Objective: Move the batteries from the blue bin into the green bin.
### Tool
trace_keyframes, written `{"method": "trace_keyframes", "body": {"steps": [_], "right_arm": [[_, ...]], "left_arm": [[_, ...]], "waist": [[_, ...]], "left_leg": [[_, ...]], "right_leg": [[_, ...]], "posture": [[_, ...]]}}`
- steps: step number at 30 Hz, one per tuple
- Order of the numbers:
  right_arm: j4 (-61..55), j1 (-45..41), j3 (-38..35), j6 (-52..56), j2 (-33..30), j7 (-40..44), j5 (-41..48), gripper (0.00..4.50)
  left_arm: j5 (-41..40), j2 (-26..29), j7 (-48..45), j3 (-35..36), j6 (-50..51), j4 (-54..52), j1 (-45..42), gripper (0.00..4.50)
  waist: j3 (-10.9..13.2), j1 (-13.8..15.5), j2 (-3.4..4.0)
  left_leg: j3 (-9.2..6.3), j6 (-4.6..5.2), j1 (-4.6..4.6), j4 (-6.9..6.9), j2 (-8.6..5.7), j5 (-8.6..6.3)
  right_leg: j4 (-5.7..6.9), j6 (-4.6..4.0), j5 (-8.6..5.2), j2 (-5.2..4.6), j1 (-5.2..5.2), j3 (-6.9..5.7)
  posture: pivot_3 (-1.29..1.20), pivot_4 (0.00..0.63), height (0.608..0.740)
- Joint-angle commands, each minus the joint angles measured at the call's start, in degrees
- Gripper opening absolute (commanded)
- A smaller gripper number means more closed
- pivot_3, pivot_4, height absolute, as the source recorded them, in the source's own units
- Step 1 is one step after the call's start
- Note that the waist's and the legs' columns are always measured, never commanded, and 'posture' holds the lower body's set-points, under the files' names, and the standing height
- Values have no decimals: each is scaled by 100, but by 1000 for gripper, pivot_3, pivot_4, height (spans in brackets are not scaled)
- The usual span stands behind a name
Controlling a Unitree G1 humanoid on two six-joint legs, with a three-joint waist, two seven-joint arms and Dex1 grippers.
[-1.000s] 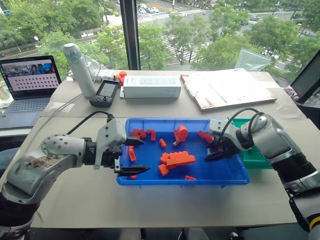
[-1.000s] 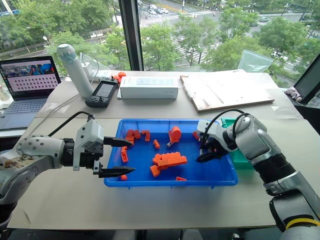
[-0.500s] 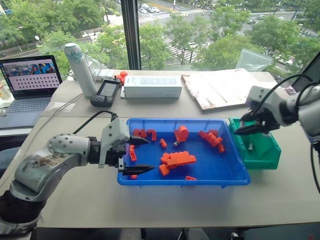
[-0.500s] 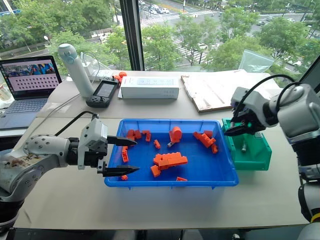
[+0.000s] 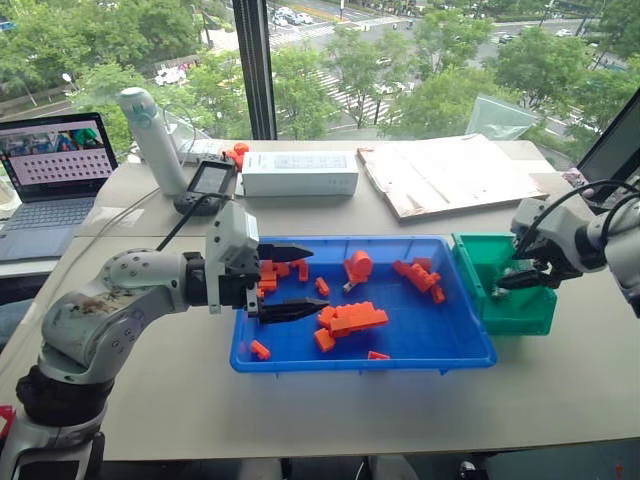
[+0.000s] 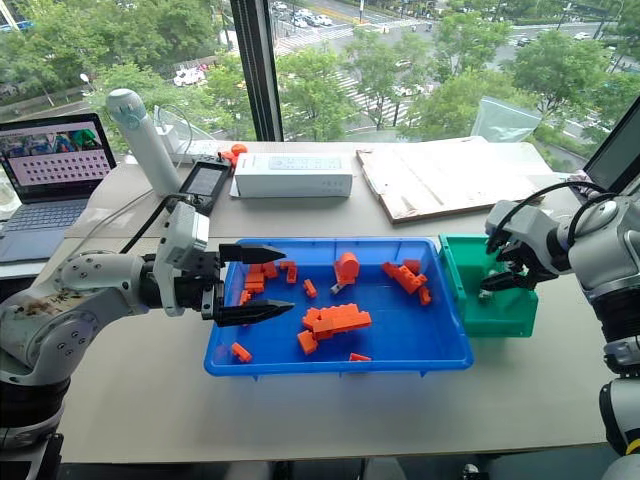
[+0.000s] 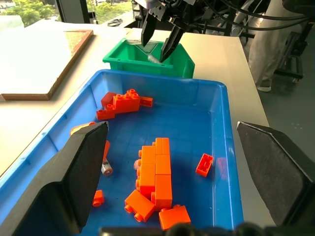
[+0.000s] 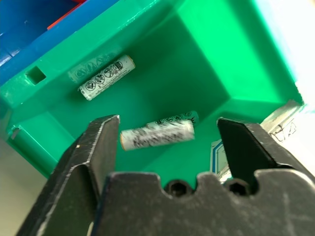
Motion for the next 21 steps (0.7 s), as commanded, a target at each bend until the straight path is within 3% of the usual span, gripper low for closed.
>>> {"method": "trace_keyframes", "body": {"steps": [1,7,10,21], "right_arm": [[-195,-511,-234,-32,109,-37,4,4481],[-1662,-596,-369,390,665,964,1131,4481],[-2375,-381,-238,739,1175,998,1544,4481],[-2620,34,856,348,1940,723,1176,4481]], "left_arm": [[387,392,-46,-69,-54,-22,38,4500],[601,614,-124,-108,-124,-59,301,4500],[847,836,-220,-212,-185,-91,439,4500],[1123,1131,-391,-206,-260,-202,792,4500]], "waist": [[0,-14,1],[1,-67,1],[1,-74,0],[1,40,1]], "left_leg": [[0,0,0,1,0,0],[-1,-3,-1,-10,3,-2],[-2,-4,0,-10,11,-2],[1,-10,-2,0,8,-8]], "right_leg": [[0,1,1,0,-1,0],[-1,-1,-1,1,-4,-4],[3,-2,-1,6,1,-4],[5,-34,-14,-1,-29,-10]], "posture": [[0,150,736],[0,150,736],[0,150,736],[0,150,736]]}}
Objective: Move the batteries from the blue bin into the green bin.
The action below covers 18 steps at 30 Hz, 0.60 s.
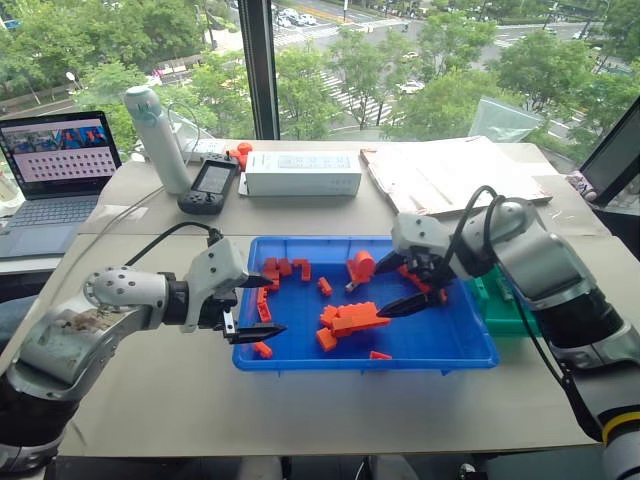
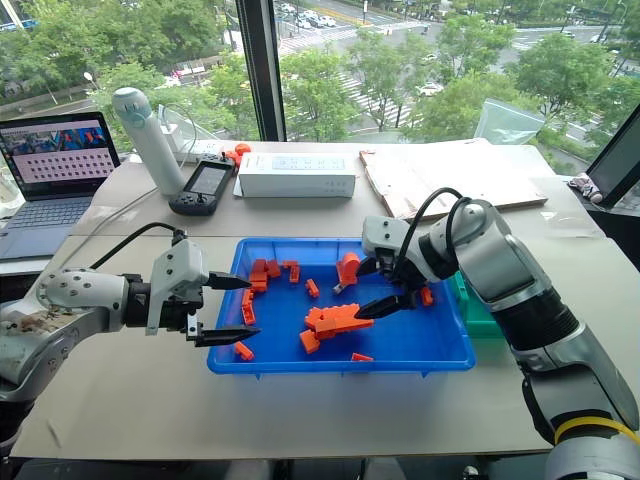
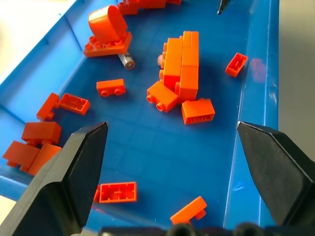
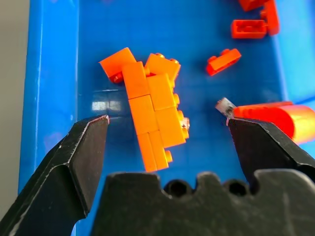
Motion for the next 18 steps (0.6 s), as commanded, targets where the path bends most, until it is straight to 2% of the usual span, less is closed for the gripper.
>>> {"method": "trace_keyframes", "body": {"steps": [1,10,13,17,18], "right_arm": [[26,58,218,-361,170,-131,-201,4481],[501,126,374,-746,507,-389,-453,4481],[575,161,382,-764,562,-426,-510,3831],[549,208,346,-702,628,-427,-475,2516],[528,214,345,-696,634,-423,-472,2059]], "left_arm": [[49,69,-47,107,-138,-212,27,4500],[66,46,-18,163,-120,-282,113,4500],[70,46,-14,169,-118,-301,135,4500],[93,10,29,128,-98,-329,78,4500],[89,-5,35,124,-91,-335,64,4500]], "waist": [[0,-4,0],[0,-5,0],[0,-4,0],[0,-5,0],[0,-8,0]], "left_leg": [[2,0,-1,-2,0,0],[3,0,0,-1,1,1],[2,0,0,-1,1,1],[2,0,0,0,1,1],[2,0,0,-1,1,1]], "right_leg": [[1,1,1,0,-3,1],[10,24,12,2,-5,-2],[11,24,12,3,-5,-2],[11,24,12,3,-5,-2],[11,24,12,3,-5,-1]], "posture": [[0,150,736],[0,150,736],[0,150,736],[0,150,736],[0,150,736]]}}
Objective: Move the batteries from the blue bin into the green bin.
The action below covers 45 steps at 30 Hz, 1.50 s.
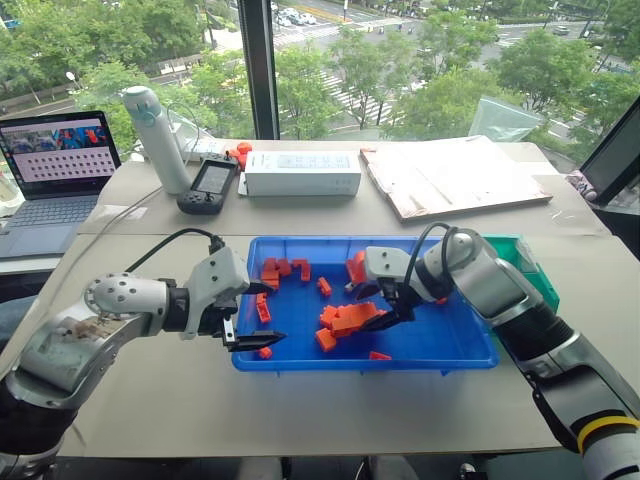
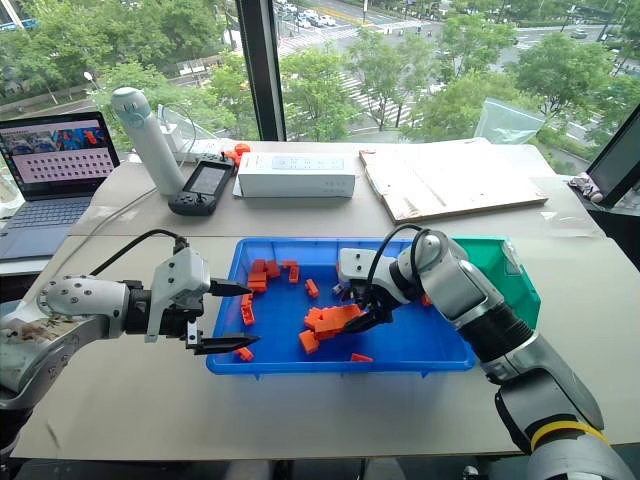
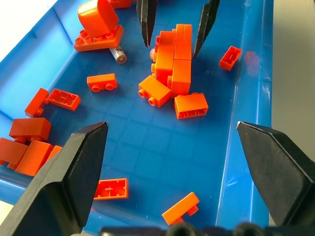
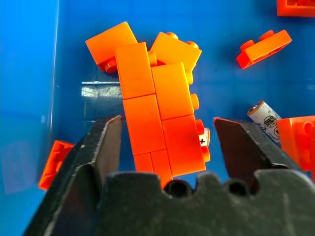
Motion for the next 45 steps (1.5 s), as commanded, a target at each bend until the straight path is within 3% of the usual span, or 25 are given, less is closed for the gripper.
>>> {"method": "trace_keyframes", "body": {"steps": [1,9,13,18,23,25,30,37,45], "right_arm": [[-145,16,-83,-34,36,-8,27,1841],[-325,-266,-703,470,-170,277,664,1795],[-154,-347,-1001,579,-616,399,777,1795],[297,-209,-981,340,-1222,316,425,1795],[744,-95,-876,-123,-1370,-1,-4,1795],[764,-70,-904,-160,-1324,-43,-36,2843],[593,-142,-1046,-110,-959,-393,31,4420],[-197,180,-927,208,-371,-148,549,4420],[-18,325,-594,111,-125,-108,458,4420]], "left_arm": [[-10,-12,24,102,-82,-148,-95,4500],[-13,-5,-22,136,-111,-136,-62,4500],[-18,-50,-32,103,-131,-112,-102,4500],[10,-124,-62,28,-167,-48,-190,4500],[48,-166,-117,-4,-189,6,-247,4500],[65,-176,-142,-13,-194,30,-270,4500],[70,-159,-180,-4,-201,39,-274,4500],[8,-131,-152,81,-130,-25,-244,4500],[-49,-80,-120,194,-58,-105,-149,4500]], "waist": [[0,-2,0],[0,5,0],[0,30,0],[0,24,0],[0,15,-1],[1,13,-1],[1,-9,-1],[1,-1,-1],[1,16,-1]], "left_leg": [[0,0,0,0,1,0],[-1,0,0,1,1,0],[-1,0,0,0,0,0],[0,0,0,-1,1,-1],[1,0,0,-1,1,0],[1,0,0,-2,1,0],[1,1,0,-2,1,1],[-5,3,0,1,-1,1],[-5,1,1,7,1,-1]], "right_leg": [[0,0,0,0,0,0],[1,0,0,1,1,0],[0,-1,-1,0,0,-1],[-2,-8,-5,0,-1,0],[-3,-17,-10,-1,-2,3],[-3,-13,-8,0,-2,3],[-2,-2,-3,1,1,3],[1,1,-3,3,21,-3],[0,-6,-4,2,8,-4]], "posture": [[0,150,736],[0,150,736],[0,150,736],[0,150,736],[0,150,736],[0,150,736],[0,150,736],[0,150,736],[0,150,736]]}}
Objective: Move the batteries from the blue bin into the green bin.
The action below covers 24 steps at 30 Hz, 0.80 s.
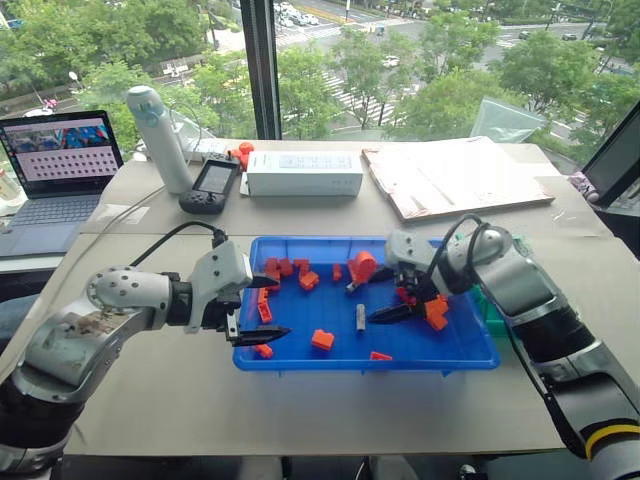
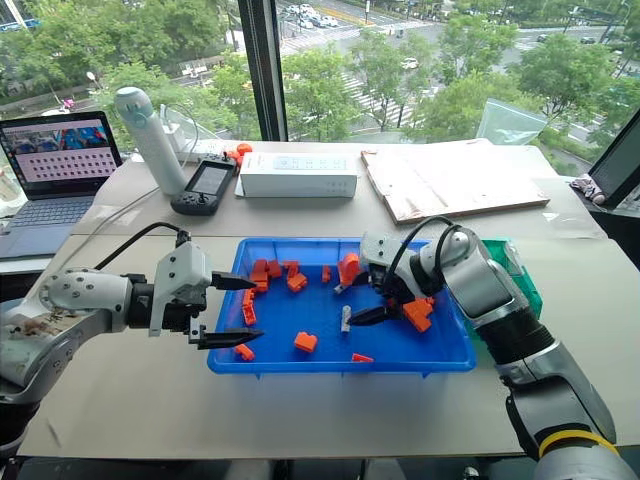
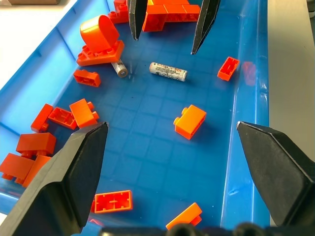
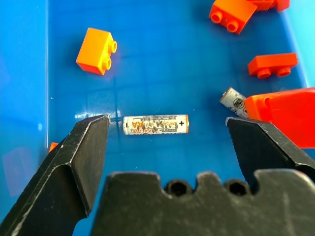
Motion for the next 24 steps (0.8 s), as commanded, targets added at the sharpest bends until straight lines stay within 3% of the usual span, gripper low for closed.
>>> {"method": "trace_keyframes", "body": {"steps": [1,13,16,20,24], "right_arm": [[77,25,89,-109,164,4,-2,4420],[819,44,478,-681,547,-183,-545,4420],[783,70,375,-605,546,-207,-493,3756],[625,49,214,-494,465,-186,-375,2540],[225,-104,-213,107,274,-110,5,2538]], "left_arm": [[-115,62,16,201,36,-176,14,4500],[-107,87,54,226,82,-233,75,4500],[-135,82,50,232,96,-240,76,4500],[-223,31,30,266,79,-203,46,4500],[-596,-224,38,369,123,-153,-175,4500]], "waist": [[0,-11,0],[0,-22,0],[0,-22,0],[0,-23,0],[0,-7,0]], "left_leg": [[0,0,1,-1,1,0],[0,0,3,-3,0,1],[0,0,4,-3,0,0],[0,0,4,-4,1,0],[-1,0,3,-3,0,0]], "right_leg": [[0,0,0,0,0,0],[1,5,2,2,2,-1],[2,5,2,2,3,-2],[2,4,2,1,2,-1],[1,4,1,1,1,-1]], "posture": [[0,150,736],[0,150,736],[0,150,736],[0,150,736],[0,150,736]]}}
